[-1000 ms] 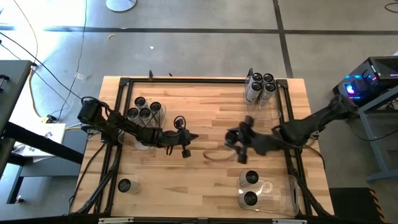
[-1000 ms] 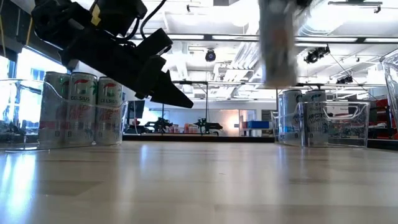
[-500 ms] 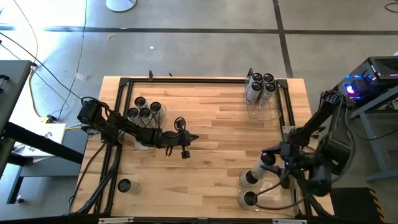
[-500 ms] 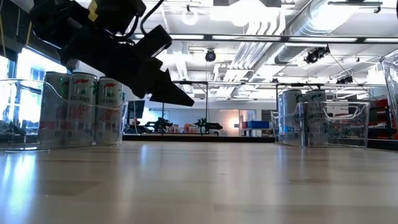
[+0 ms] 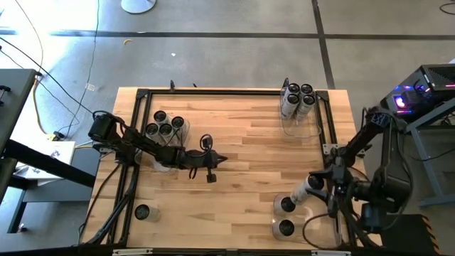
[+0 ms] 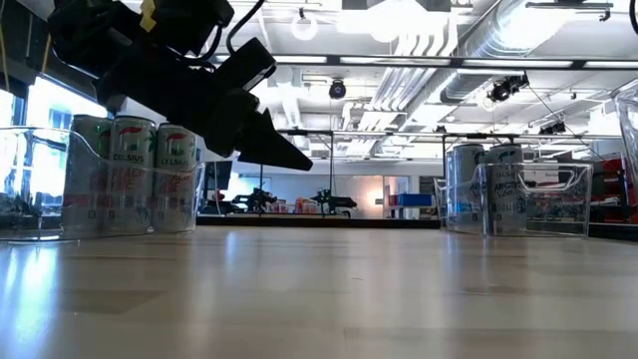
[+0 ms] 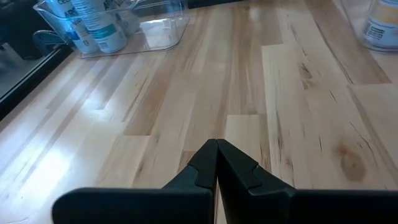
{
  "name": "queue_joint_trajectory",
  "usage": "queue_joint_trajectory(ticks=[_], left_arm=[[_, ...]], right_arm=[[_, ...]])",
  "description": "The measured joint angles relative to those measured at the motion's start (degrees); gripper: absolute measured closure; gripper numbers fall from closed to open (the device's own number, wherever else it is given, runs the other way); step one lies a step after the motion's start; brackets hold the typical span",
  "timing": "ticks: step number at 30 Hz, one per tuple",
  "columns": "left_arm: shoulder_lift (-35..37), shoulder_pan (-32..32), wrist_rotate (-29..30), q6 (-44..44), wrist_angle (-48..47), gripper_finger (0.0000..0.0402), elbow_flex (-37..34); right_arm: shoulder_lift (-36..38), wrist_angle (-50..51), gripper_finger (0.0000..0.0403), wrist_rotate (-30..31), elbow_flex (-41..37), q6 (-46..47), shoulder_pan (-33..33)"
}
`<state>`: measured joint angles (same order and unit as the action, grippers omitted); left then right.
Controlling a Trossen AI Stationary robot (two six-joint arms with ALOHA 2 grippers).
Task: Sort soda cans
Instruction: Put the white-yellow soda can into the bottom transparent bin
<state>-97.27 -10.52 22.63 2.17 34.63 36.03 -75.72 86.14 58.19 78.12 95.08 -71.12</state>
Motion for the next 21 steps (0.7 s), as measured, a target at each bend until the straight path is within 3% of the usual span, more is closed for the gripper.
queue_joint_trajectory(ticks=[12, 21], left_arm=[[0.0, 0.0, 0.0, -0.5, 0.0, 0.0401, 0.0], [0.0, 0.0, 0.0, -0.6, 0.0, 0.0401, 0.0]], right_arm=[[-0.4, 3.8, 0.0166, 5.2, -0.2, -2.2, -1.0], [-0.3, 3.8, 0.0166, 1.5, 2.4, -5.0, -0.9]])
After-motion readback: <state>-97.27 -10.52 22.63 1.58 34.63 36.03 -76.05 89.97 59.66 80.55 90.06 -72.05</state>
